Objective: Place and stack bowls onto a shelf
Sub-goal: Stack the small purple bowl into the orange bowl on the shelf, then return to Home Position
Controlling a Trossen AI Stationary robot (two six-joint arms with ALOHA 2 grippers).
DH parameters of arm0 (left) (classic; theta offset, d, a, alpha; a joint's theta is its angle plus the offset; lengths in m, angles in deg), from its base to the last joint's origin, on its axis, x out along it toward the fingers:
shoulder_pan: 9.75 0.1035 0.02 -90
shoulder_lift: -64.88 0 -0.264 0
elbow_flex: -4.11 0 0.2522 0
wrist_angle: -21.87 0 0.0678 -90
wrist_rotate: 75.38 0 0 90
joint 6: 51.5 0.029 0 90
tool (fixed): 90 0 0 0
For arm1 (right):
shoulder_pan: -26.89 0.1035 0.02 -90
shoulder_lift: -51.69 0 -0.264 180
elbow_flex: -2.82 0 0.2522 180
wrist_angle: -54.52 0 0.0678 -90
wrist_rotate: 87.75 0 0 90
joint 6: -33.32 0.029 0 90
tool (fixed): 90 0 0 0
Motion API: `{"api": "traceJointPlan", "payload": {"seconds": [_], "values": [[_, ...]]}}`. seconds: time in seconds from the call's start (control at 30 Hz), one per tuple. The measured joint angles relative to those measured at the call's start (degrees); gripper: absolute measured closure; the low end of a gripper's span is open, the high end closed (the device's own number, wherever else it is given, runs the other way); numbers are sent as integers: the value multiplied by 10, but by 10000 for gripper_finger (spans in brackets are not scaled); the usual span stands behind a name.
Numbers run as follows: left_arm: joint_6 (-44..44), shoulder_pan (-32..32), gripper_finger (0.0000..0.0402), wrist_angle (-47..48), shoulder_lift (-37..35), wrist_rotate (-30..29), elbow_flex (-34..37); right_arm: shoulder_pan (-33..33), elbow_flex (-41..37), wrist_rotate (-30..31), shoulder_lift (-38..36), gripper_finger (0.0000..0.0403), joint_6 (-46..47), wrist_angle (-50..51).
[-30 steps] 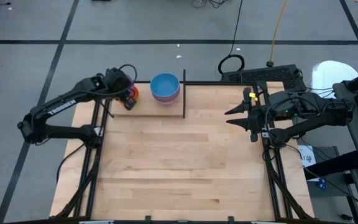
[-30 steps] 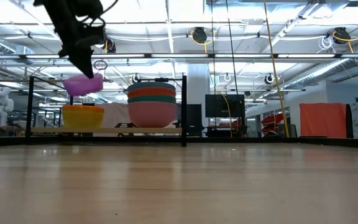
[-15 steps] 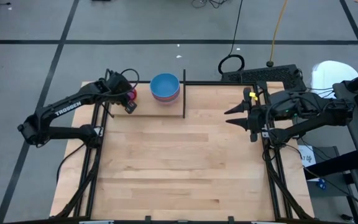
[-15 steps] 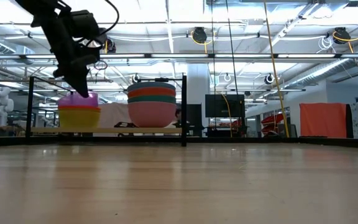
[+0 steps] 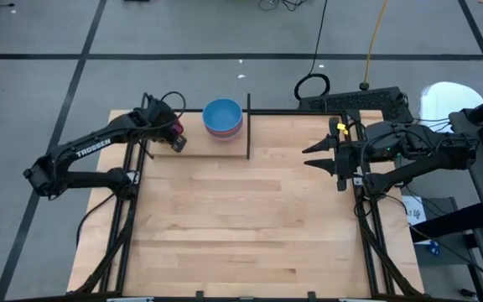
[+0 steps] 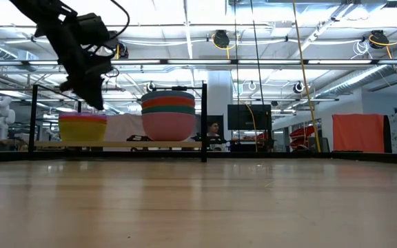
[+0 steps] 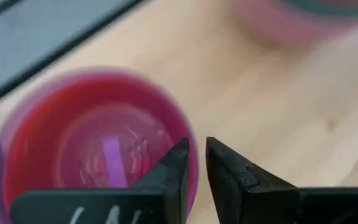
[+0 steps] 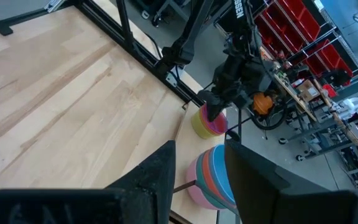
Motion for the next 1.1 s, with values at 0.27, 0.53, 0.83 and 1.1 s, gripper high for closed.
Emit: {"api": "traceJointPlan", "payload": {"seconds": [0.27, 0.53, 0.83, 1.1], "values": [[-18, -7, 336, -38, -2, 7, -40, 0, 0, 0, 0, 271, 1, 0], [-29, -58, 335, -26, -25, 99, -188, 0, 0, 76, -16, 271, -1, 1], [63, -149, 335, -9, -125, 100, -323, 0, 0, 136, -81, 271, 106, 0], [64, -165, 334, 97, -236, 43, -336, 0, 0, 132, -161, 271, 141, 1]]}}
